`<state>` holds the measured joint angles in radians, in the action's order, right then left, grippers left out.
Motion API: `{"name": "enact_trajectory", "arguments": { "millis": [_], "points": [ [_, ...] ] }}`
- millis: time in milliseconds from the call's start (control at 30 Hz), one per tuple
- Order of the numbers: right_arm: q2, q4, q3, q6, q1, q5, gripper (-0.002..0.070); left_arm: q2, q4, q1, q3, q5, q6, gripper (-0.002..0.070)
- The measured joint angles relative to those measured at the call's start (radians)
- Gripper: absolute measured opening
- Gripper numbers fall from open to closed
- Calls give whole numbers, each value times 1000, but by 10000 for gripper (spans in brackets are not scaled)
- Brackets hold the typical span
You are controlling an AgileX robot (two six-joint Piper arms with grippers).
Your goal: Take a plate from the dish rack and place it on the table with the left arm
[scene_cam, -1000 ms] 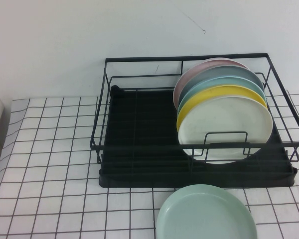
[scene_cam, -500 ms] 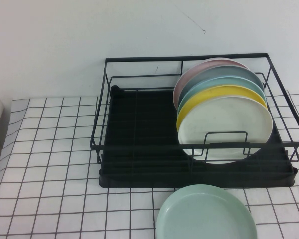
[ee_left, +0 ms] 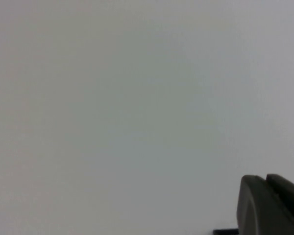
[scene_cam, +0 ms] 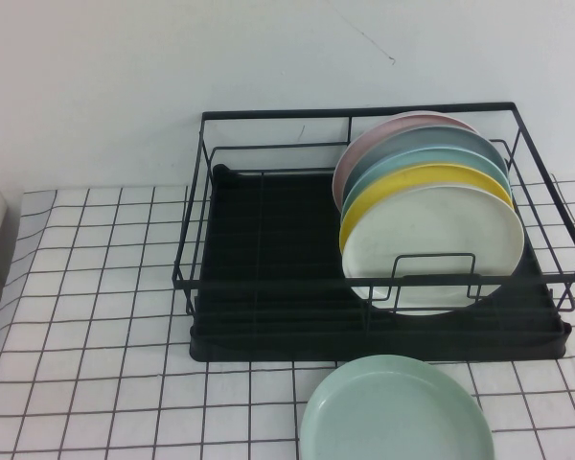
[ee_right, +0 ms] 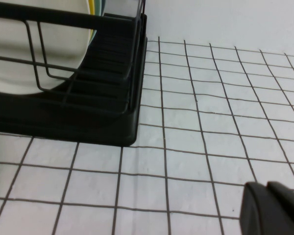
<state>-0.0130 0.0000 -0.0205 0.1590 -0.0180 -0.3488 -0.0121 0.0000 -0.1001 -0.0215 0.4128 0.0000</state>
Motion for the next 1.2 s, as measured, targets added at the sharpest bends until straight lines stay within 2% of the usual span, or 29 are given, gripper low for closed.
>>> {"name": "enact_trajectory", "arguments": {
  "millis": [100,267,367,467,600,933,1033,1200],
  "points": [
    [0,0,0,0,0,0,-4,-2,-72,0,3,-74,-81,-3],
    [0,0,0,0,0,0,-4,34,-95,0,183,-504,-114,-3],
    [0,0,0,0,0,0,-4,134,-88,-2,339,-704,-92,-3],
    [0,0,0,0,0,0,-4,276,-117,-2,478,-874,17,-3],
    [0,0,0,0,0,0,-4,475,-298,-2,651,-963,267,-3],
    [0,0,0,0,0,0,-4,999,-1026,-11,921,-969,1216,-3],
    [0,0,0,0,0,0,-4,1154,-1110,-59,998,-967,1369,-3],
    [0,0,0,0,0,0,-4,1405,-1116,-202,1135,-936,1456,-3]
  ]
}}
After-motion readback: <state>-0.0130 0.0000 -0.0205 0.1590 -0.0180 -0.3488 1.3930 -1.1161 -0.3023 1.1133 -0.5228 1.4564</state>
